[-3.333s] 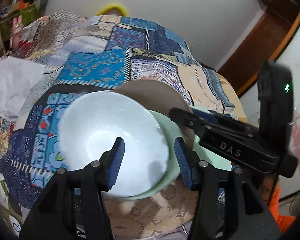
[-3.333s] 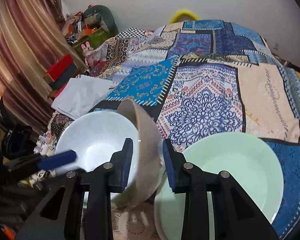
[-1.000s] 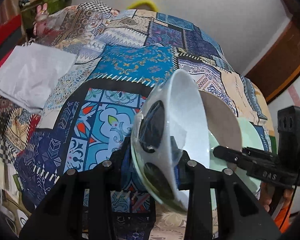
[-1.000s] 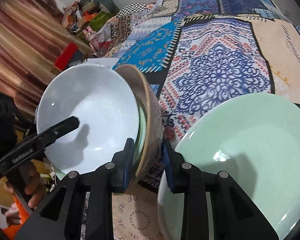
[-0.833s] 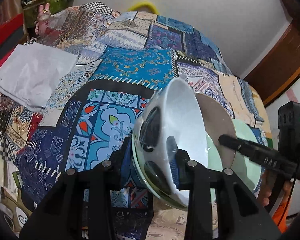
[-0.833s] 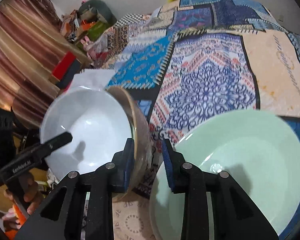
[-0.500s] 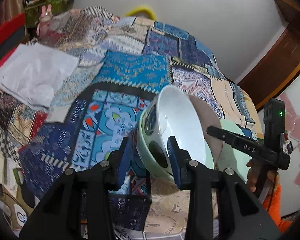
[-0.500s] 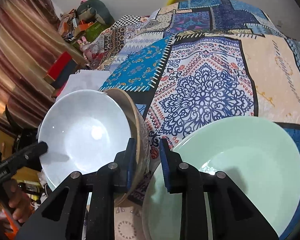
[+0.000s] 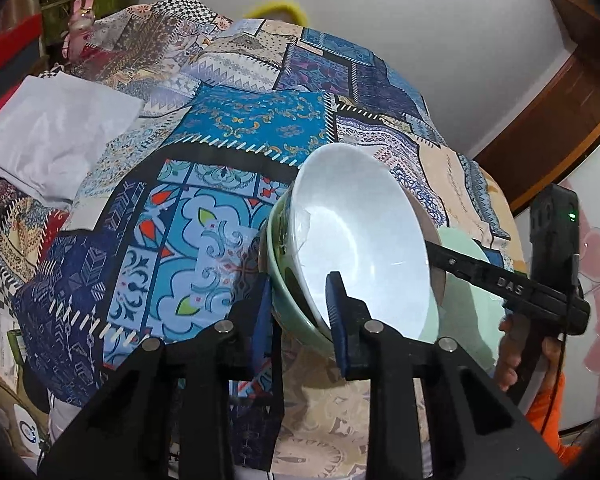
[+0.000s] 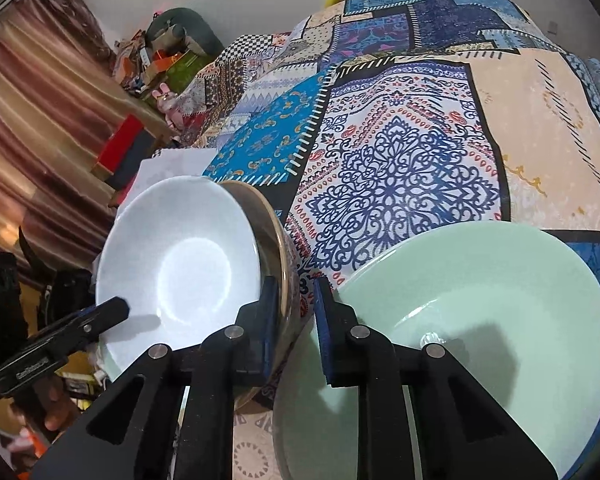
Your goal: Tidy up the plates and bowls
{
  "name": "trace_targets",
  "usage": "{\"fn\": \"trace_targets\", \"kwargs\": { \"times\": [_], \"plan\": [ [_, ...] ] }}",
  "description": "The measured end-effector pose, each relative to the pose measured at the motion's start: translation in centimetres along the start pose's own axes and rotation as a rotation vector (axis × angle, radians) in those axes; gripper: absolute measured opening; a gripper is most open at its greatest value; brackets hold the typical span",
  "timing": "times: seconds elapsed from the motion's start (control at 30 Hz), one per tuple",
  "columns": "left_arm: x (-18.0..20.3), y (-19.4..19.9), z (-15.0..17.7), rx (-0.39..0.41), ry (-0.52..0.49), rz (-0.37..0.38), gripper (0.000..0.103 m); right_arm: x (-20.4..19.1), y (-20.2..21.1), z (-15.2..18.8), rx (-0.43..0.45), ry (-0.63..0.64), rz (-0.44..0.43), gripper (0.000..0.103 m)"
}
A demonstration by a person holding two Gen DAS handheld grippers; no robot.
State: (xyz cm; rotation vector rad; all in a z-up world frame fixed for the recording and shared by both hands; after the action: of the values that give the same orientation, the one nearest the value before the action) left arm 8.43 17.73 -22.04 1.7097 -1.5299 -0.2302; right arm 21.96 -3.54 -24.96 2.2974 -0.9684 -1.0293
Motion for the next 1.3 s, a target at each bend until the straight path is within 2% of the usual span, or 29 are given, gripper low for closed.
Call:
{"fn": "trace_targets", "kwargs": {
  "times": [0.27, 0.53, 0.6, 0.77, 0.9, 1.07, 1.3],
  "plan": [
    [0.6, -3.2, 0.3, -0.032, -0.026, -0.044, 0.025, 0.4, 1.7, -0.2, 0.026, -0.027, -0.002, 0.020],
    [0.3, -3.9, -0.3, -0.071, 0.023, -0.025, 0.025, -0.2, 2.2, -0.7, 0.044, 0.018, 0.029, 0.020],
    [0.2, -3.3, -0.6, -0.056, 0.031, -0.031, 0.025, -0.3, 2.3, -0.9, 0.048, 0.020, 0.024, 0.020],
    [0.1, 0.0, -2.0, 0.038, 0.014, -0.022, 0.026, -0.9, 2.5, -1.4, 0.074, 0.050, 0.026, 0.027],
    [-0.3, 1.0, -2.8, 0.062, 0.004, -0.047, 0.037, -1.5, 2.4, -1.5, 0.079, 0.070, 0.026, 0.037],
    [-1.2, -0.3, -1.6, 0.003, 0.022, -0.050, 0.043, -1.9, 1.2, -1.2, 0.057, 0.101, 0.029, 0.038],
    [-1.1, -3.0, 0.6, -0.086, 0.025, -0.027, 0.044, -1.9, -0.8, -0.7, 0.015, 0.120, 0.039, 0.038]
  ]
}}
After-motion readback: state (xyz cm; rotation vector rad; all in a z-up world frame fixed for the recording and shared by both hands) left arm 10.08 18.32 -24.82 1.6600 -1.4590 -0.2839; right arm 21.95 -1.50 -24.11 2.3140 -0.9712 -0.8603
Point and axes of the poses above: each gripper's, at about its wrist camera, not at the fingertips, and y roughly against the way its jaws point, x to its right, z to its underside, the point moved 1 cm from there along -y, roughly the way its jaws point, and after that the axes turned 13 degrees about x, right-handed, at the moved point
